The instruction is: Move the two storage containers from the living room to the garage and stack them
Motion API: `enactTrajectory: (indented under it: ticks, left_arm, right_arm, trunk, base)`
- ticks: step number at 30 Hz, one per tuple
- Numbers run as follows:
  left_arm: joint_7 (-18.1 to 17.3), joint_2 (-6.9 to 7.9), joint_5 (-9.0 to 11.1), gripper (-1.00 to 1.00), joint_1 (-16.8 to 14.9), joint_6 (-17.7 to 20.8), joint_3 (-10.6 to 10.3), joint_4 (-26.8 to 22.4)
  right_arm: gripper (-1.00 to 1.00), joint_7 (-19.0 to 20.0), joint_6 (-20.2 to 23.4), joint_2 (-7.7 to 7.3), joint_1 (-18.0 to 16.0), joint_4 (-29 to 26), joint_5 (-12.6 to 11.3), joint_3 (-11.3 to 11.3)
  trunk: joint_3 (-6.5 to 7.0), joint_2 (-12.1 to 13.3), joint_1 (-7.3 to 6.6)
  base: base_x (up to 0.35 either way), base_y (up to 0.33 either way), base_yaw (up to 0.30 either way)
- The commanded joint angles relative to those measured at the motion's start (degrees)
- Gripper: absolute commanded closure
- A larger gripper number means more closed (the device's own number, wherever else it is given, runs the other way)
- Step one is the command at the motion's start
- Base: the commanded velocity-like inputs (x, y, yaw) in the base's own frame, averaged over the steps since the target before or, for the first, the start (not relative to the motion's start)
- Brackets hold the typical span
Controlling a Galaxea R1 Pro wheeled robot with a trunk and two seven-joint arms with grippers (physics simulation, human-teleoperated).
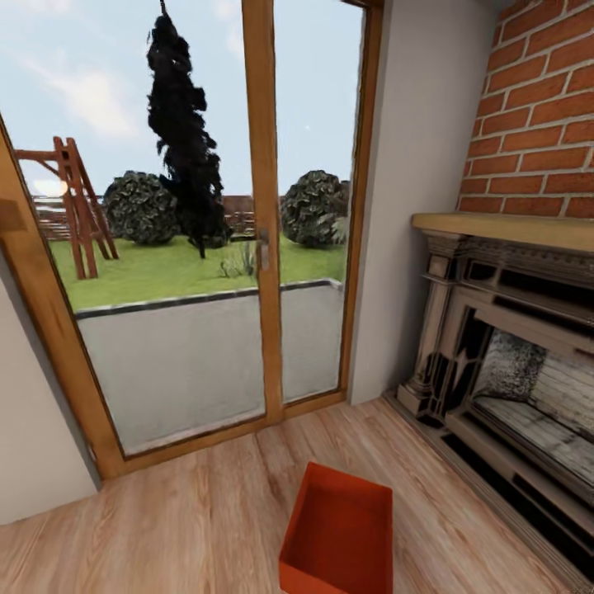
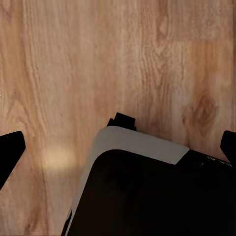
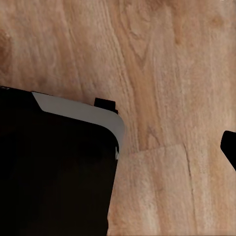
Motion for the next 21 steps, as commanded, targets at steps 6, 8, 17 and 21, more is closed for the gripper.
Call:
enactTrajectory:
  ticks: [6,8,17,21]
  left_arm:
    - [0.1,0.00,0.5,-1.00,0.0,-0.2,-0.5,0.0]
    - [0.1,0.00,0.5,-1.00,0.0,-0.2,-0.5,0.0]
    - [0.1,0.00,0.5,-1.00,0.0,-0.3,-0.5,0.0]
    - [0.1,0.00,0.5,-1.00,0.0,-0.3,-0.5,0.0]
  right_arm:
    - [-1.00,-0.2,-0.3,0.02,-0.1,0.2,-0.3,0.5]
    - [-1.00,-0.2,-0.3,0.02,-0.1,0.2,-0.3,0.5]
    - [-1.00,-0.2,-0.3,0.02,-0.1,0.2,-0.3,0.5]
    - [-1.00,-0.2,-0.3,0.02,-0.1,0.2,-0.3,0.5]
  trunk:
    - [-0.07,0.0,0.03]
    - [-0.07,0.0,0.03]
    - [-0.07,0.0,0.03]
    - [-0.07,0.0,0.03]
  base:
    - [0.287,0.245,-0.276]
    - [0.287,0.245,-0.276]
    - [0.171,0.130,-0.276]
    - [0.008,0.005,-0.276]
